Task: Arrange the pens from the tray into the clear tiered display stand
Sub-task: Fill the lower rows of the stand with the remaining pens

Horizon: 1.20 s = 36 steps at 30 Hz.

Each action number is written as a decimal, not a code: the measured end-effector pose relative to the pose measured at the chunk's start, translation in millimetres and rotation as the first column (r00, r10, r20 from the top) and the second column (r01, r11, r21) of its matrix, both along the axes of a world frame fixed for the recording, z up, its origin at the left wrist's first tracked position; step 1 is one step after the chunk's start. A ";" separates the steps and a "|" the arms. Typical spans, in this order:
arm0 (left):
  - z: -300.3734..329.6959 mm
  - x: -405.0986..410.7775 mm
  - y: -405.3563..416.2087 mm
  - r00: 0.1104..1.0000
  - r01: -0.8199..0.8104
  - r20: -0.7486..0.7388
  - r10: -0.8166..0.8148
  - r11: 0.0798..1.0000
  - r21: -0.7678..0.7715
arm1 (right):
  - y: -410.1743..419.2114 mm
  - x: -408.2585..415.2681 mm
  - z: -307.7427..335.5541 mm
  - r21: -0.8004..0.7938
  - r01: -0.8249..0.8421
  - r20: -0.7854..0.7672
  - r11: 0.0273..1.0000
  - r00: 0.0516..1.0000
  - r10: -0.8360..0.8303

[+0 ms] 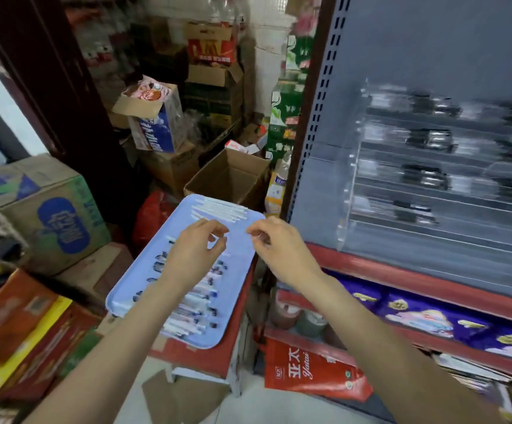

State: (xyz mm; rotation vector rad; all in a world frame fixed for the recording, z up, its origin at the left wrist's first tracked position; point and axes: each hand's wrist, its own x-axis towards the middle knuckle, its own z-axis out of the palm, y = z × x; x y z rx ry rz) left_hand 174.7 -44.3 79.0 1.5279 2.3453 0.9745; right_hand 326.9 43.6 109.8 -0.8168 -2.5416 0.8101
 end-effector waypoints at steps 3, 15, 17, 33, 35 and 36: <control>-30.1 -55.6 -24.7 0.999 -0.039 0.021 0.042 0.991 -0.129 | -11.9 -48.5 -33.9 -0.070 -0.003 0.137 0.998 0.991 0.012; -126.2 -164.8 -31.2 0.939 0.285 -0.031 -0.343 0.824 -0.490 | -15.3 -140.9 -132.2 -0.114 0.168 0.529 0.979 0.844 -0.083; -133.5 -168.3 -27.4 0.944 0.290 -0.017 -0.330 0.853 -0.433 | -13.4 -145.0 -136.8 -0.089 0.200 0.554 0.976 0.824 -0.118; -130.5 -195.0 -0.1 0.974 0.228 0.108 -0.201 0.848 -0.478 | 3.2 -148.3 -137.7 -0.219 0.252 0.521 0.943 0.847 -0.105; -129.1 -194.3 -0.7 0.973 0.230 0.098 -0.209 0.848 -0.478 | -0.7 -147.2 -141.4 -0.090 0.247 0.529 0.965 0.833 -0.164; -129.9 -194.4 -1.3 0.972 0.235 0.097 -0.215 0.852 -0.468 | -2.9 -146.9 -143.3 -0.009 0.236 0.514 0.972 0.835 -0.198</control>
